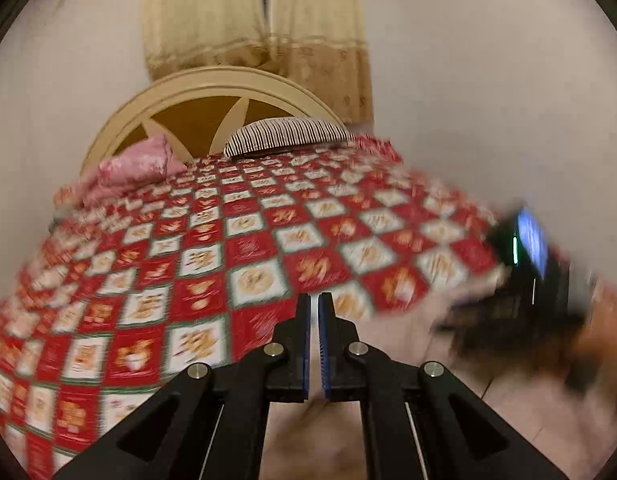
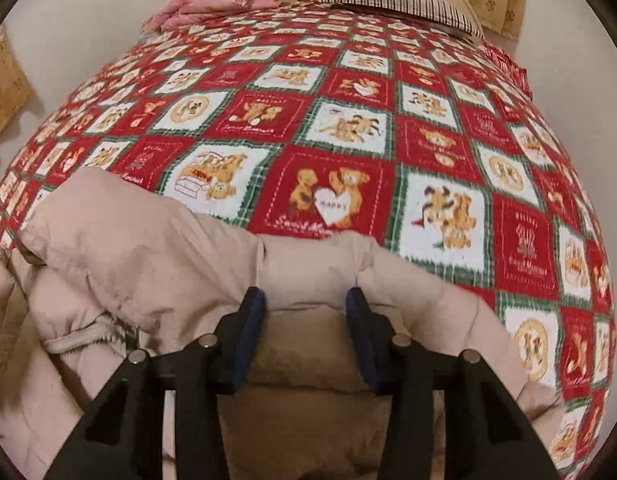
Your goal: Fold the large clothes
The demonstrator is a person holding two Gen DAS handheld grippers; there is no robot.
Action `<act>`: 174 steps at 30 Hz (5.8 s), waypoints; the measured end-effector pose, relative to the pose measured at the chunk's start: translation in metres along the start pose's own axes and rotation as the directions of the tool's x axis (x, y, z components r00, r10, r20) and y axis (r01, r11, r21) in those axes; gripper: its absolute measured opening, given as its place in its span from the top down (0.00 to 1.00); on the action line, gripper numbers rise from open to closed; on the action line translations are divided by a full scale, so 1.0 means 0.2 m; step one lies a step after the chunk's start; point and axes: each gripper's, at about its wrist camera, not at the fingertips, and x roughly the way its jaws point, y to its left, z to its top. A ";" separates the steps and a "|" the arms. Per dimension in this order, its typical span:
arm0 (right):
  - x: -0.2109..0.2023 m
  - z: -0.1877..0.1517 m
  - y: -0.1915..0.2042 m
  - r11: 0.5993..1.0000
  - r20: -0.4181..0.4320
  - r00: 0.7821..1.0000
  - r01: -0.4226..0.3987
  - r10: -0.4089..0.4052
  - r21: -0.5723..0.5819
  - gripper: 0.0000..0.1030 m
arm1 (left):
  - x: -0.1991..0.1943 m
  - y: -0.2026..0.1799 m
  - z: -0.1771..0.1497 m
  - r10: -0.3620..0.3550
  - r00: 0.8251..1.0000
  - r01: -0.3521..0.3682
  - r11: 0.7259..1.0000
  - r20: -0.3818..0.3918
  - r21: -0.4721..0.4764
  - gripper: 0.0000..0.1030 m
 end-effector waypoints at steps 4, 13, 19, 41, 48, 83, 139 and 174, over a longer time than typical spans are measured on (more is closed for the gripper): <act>-0.01 0.00 0.02 1.000 0.013 1.000 0.013 -0.013 -0.004 0.54 | 0.31 -0.06 0.01 0.011 0.990 -0.010 1.000 -0.144 0.008 0.97; -0.10 -0.03 -0.06 0.994 0.097 0.993 -0.068 0.060 0.082 0.56 | 0.51 -0.08 -0.32 0.081 0.949 -0.072 0.997 -0.303 0.042 0.97; -0.13 0.04 -0.05 0.990 0.158 0.985 -0.082 0.064 0.115 0.55 | 0.52 -0.12 -0.35 0.139 0.946 -0.110 0.988 -0.292 0.112 0.97; 0.07 -0.06 0.00 0.998 0.147 0.989 0.004 -0.012 0.055 0.56 | 0.56 -0.30 -0.25 0.041 0.943 -0.016 0.997 -0.331 0.077 0.97; 0.07 -0.06 0.00 0.998 0.146 0.989 0.000 -0.008 0.055 0.56 | 0.61 -0.19 -0.32 -0.063 0.940 0.033 0.995 -0.336 -0.094 0.97; 0.09 -0.03 0.04 0.998 0.139 0.989 0.054 -0.057 0.025 0.56 | 0.64 -0.25 -0.33 0.018 0.945 -0.026 0.999 -0.328 -0.023 0.96; -1.44 -2.00 -0.25 0.920 0.105 0.980 -0.197 0.172 0.338 0.88 | -1.92 -0.25 -1.51 -0.171 0.977 0.130 0.952 -0.129 -0.276 0.91; -1.01 -0.40 -0.60 0.827 0.381 0.918 -0.296 0.108 0.477 0.90 | -1.65 0.41 -0.64 0.008 0.999 0.010 0.915 0.041 -0.404 0.25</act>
